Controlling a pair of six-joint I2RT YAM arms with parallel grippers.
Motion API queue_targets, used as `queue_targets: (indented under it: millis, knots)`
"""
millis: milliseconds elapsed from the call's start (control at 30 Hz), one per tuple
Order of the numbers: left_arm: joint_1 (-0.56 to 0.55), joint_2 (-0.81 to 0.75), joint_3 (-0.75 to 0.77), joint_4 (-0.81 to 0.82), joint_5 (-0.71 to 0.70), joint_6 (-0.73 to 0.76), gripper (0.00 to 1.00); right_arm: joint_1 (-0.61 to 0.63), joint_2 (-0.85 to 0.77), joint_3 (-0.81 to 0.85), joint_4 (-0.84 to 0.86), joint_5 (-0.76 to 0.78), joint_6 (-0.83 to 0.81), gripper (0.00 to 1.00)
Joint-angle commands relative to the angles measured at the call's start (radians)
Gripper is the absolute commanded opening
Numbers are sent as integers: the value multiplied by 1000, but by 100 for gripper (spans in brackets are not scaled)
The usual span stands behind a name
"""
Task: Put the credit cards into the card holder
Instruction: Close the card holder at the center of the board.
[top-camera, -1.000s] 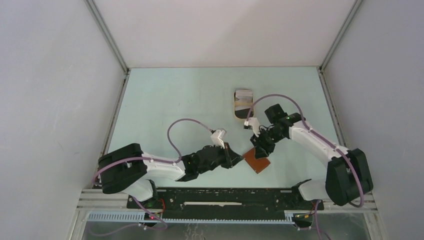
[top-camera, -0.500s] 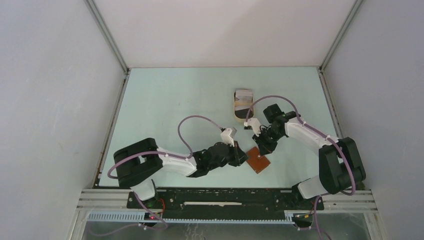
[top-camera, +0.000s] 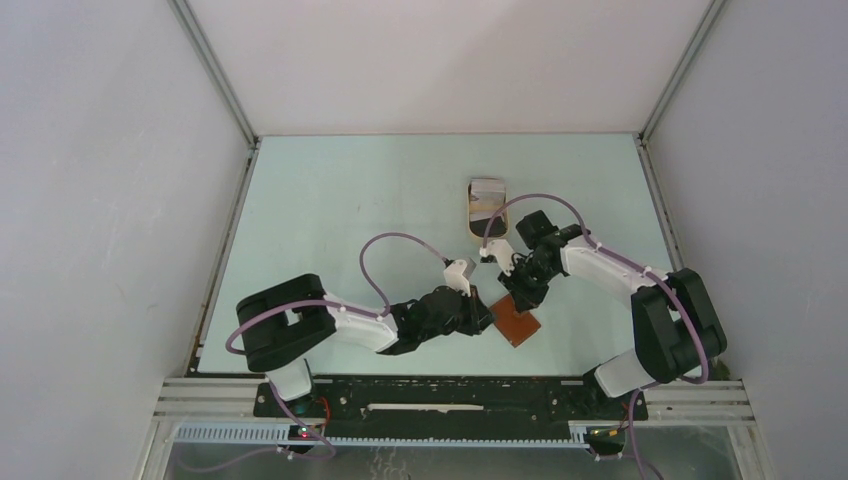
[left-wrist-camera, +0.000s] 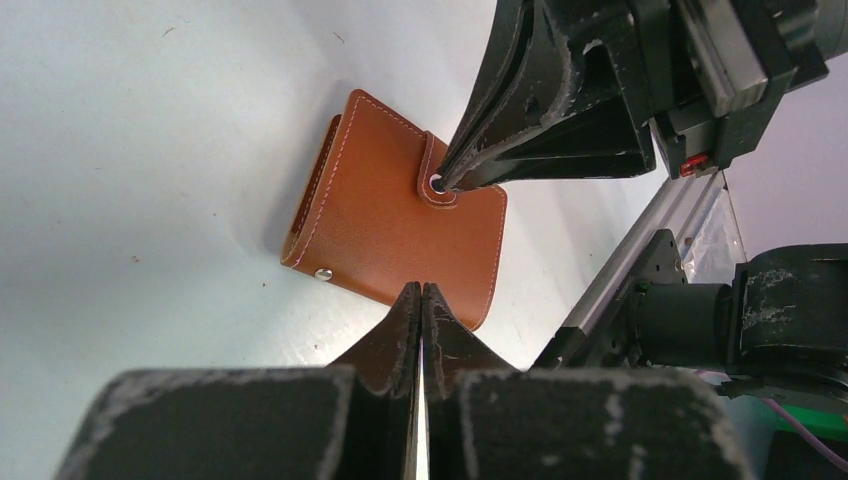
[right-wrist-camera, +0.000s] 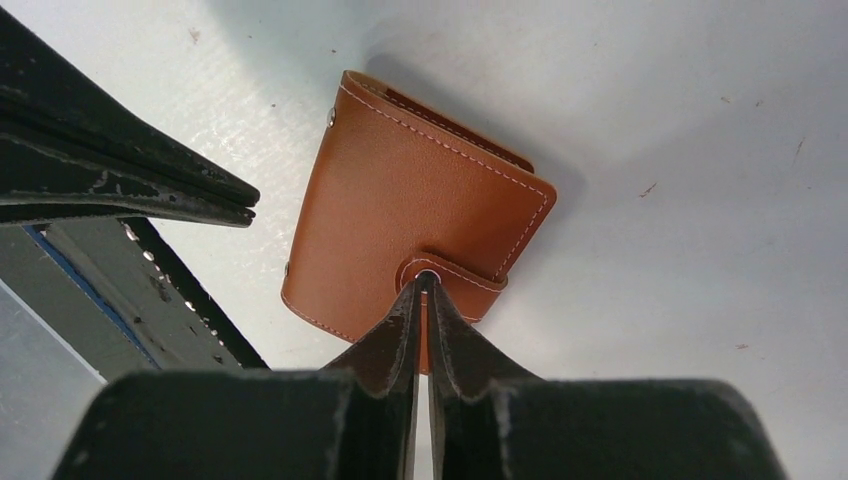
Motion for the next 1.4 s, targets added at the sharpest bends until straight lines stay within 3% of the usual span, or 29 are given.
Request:
queue_targets:
  millis: [0,1233,1367]
  knots:
    - [-3,9,22,40,1,24,4,13,4,16,27,14,21,13]
    - [-1,-46,-59,95,-19,19,4,84,128,10,47,120,63,12]
    - [-1,-75,-84,106,-22,23,4,84,101,16,37,98,60,17]
